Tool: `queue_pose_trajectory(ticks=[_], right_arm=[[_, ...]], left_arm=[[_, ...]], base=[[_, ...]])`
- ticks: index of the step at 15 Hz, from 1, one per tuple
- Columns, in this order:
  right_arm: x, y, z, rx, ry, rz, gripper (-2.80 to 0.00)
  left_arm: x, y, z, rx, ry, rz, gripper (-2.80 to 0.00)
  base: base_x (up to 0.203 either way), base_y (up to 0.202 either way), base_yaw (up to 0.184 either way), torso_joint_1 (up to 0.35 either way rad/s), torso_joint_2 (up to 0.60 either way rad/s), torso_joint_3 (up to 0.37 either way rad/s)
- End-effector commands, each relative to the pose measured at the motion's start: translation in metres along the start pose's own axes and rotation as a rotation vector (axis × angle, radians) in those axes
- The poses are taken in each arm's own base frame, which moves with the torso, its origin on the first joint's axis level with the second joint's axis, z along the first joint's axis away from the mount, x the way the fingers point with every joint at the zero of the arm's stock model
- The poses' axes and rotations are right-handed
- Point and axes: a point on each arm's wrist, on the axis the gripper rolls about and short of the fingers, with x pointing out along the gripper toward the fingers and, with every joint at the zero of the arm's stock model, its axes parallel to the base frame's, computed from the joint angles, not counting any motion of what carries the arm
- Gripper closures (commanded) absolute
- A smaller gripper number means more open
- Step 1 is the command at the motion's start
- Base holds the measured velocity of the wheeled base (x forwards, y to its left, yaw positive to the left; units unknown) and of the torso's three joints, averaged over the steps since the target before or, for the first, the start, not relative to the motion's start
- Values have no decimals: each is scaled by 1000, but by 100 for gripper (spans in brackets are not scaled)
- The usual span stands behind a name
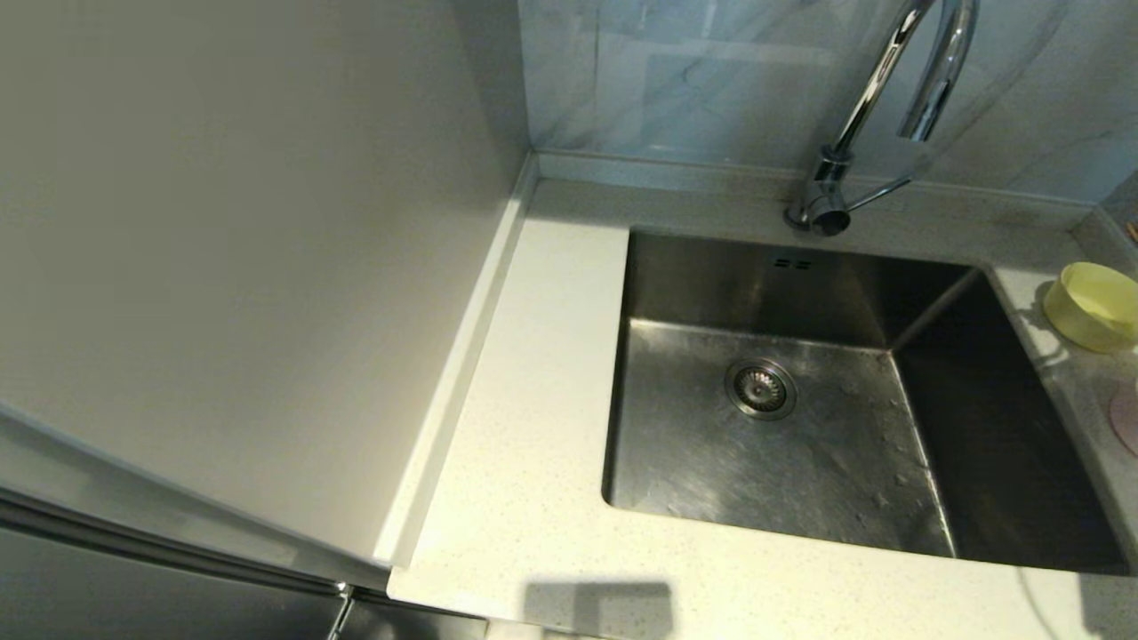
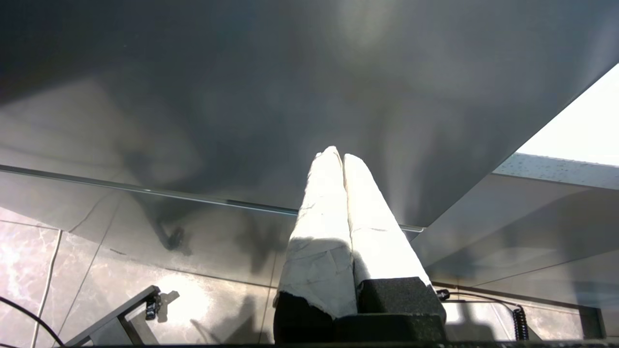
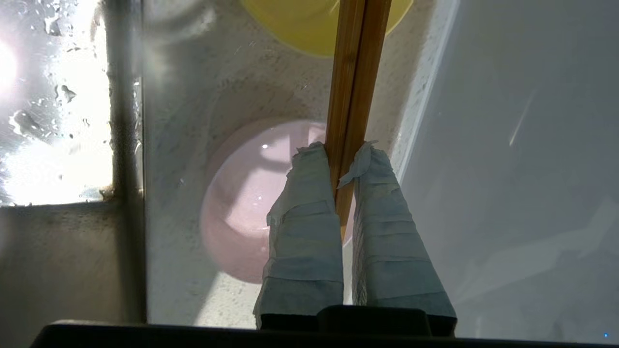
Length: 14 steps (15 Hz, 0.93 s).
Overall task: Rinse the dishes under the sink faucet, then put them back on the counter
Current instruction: Put the chopsticks back to the table from the sink
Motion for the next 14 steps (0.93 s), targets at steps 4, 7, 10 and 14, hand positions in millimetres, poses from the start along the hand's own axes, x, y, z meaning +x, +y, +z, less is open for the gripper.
queue_pose_trajectory(ticks=[4,7,10,14], right_arm=[[17,4,-4,-36,46,26,0],[23,6,-4,-40,62,27,0],[32,6,-2,-35,52,17,0],[41,6,0,-34,43,9,0]], left_arm=[[0,0,0,0,-3,0,0],[0,0,0,0,-3,0,0],[0,0,0,0,-3,0,0],[0,0,0,0,-3,0,0]], base=[[0,0,0,0,0,0],[0,0,0,0,0,0],[0,0,0,0,0,0],[0,0,0,0,0,0]])
